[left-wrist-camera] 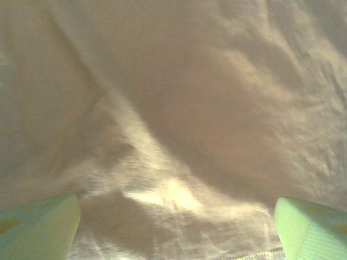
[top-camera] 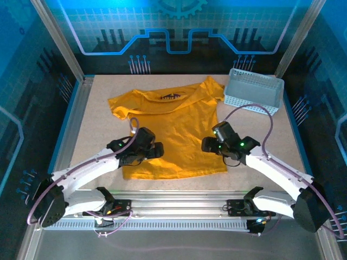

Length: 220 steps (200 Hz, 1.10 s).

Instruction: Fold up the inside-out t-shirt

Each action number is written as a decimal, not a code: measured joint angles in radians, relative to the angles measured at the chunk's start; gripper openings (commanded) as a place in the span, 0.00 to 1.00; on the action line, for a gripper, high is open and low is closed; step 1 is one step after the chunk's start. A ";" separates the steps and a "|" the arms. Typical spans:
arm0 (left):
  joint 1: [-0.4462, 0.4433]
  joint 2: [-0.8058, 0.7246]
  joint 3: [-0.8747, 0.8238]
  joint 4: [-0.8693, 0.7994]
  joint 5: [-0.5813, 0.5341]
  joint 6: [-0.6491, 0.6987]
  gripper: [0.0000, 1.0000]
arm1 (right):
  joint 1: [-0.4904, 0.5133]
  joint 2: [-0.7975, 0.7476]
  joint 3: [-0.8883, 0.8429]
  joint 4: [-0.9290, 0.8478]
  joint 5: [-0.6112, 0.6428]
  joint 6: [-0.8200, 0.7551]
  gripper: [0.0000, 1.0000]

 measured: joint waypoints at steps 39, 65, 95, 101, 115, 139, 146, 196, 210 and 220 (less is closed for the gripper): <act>-0.087 0.192 0.011 0.038 -0.004 -0.003 0.93 | 0.130 0.101 -0.054 0.024 -0.014 0.042 0.81; -0.090 0.303 0.012 0.067 0.013 -0.007 0.92 | 0.139 0.161 -0.084 0.035 -0.014 0.078 0.81; -0.090 0.344 0.012 0.100 0.041 -0.034 0.92 | 0.119 0.195 -0.099 0.024 0.004 0.143 0.81; -0.090 0.344 0.012 0.113 0.048 -0.040 0.93 | 0.106 0.195 -0.108 0.024 0.006 0.159 0.81; -0.090 0.342 0.009 0.139 0.065 -0.055 0.93 | 0.070 0.195 -0.138 0.013 0.016 0.195 0.82; -0.090 0.326 0.002 0.156 0.095 -0.061 0.93 | 0.033 0.157 -0.173 0.000 0.033 0.235 0.82; -0.085 0.315 0.003 0.154 0.104 -0.060 0.93 | 0.032 0.142 -0.175 -0.007 0.039 0.239 0.82; 0.156 0.290 0.262 0.056 0.104 0.044 0.92 | 0.031 0.094 -0.119 -0.034 0.072 0.186 0.82; 0.237 0.367 0.425 0.056 0.103 0.078 0.92 | 0.031 0.102 -0.068 -0.032 0.074 0.160 0.82; 0.280 0.443 0.542 0.054 0.103 0.091 0.92 | 0.034 0.114 -0.030 -0.023 0.078 0.144 0.82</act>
